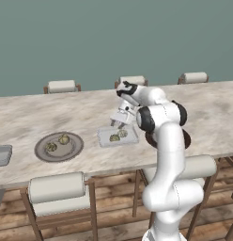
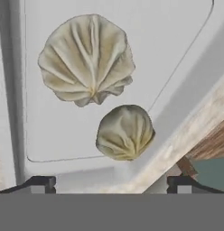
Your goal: Place two dumplings into each of the tupperware containers and then place the containers in the fridge.
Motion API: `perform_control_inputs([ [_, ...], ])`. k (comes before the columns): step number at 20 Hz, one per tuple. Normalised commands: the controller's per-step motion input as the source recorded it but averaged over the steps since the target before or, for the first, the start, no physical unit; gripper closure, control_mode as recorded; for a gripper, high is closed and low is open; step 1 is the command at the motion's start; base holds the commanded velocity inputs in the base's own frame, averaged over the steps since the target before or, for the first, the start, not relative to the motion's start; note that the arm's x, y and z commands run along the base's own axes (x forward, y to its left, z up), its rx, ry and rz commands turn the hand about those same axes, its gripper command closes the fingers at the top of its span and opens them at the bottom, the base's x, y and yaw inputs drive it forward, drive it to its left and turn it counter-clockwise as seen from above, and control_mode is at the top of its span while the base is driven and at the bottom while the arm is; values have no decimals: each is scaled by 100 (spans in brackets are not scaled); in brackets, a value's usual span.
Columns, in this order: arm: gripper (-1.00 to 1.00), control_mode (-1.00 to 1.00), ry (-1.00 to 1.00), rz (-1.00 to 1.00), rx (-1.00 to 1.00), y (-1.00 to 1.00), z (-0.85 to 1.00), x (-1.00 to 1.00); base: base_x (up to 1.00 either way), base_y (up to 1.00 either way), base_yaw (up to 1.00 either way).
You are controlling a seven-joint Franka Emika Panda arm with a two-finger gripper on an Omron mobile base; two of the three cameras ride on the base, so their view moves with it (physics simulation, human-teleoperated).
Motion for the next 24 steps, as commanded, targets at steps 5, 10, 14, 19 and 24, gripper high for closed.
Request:
perform_control_inputs([
  [5, -100, -100, -23, 1, 8, -51, 64, -56, 0, 0, 0],
  [10, -100, -100, -53, 6, 3, -84, 31, -100, 0, 0, 0],
  [14, -100, -100, -78, 0, 3, -58, 20, -100, 0, 0, 0],
  [19, -100, -100, -83, 0, 0, -19, 47, -98, 0, 0, 0],
  [24, -100, -100, -13, 5, -7, 7, 74, -23, 0, 0, 0],
])
